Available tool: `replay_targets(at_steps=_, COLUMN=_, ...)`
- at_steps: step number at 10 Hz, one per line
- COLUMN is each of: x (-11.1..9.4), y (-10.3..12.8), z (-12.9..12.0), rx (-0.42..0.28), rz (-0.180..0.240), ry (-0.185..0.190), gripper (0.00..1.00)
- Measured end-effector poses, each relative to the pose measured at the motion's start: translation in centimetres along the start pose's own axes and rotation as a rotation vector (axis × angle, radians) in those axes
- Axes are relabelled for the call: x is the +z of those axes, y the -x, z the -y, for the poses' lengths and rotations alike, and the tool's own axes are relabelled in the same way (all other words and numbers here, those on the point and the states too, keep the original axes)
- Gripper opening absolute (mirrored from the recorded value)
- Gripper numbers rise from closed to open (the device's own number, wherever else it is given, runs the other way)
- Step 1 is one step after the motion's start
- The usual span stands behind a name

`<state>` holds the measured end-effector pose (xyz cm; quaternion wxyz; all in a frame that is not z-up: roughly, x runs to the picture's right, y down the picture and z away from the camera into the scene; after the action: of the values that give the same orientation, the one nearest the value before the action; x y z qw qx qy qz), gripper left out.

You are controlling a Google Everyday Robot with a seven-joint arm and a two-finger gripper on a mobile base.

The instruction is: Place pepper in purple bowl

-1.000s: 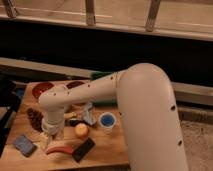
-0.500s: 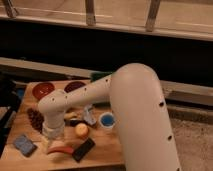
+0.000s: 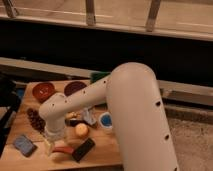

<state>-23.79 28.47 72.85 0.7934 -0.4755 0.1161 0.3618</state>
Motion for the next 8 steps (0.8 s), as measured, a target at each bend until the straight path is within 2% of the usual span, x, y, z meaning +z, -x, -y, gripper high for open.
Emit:
replay_targets(at_steps=4, x=1.7, y=-0.4, z=0.7, rx=0.038, rz=-0.005, ry=-0.034, gripper=0.65)
replay_targets(at_steps=7, x=2.8, y=-0.2, z=0.5, rx=0.057, rz=-0.026, ry=-0.072, gripper=0.65)
replay_targets(at_steps=8, x=3.0, y=-0.2, z=0.5, rx=0.06, rz=-0.031, ry=-0.076, gripper=0.59)
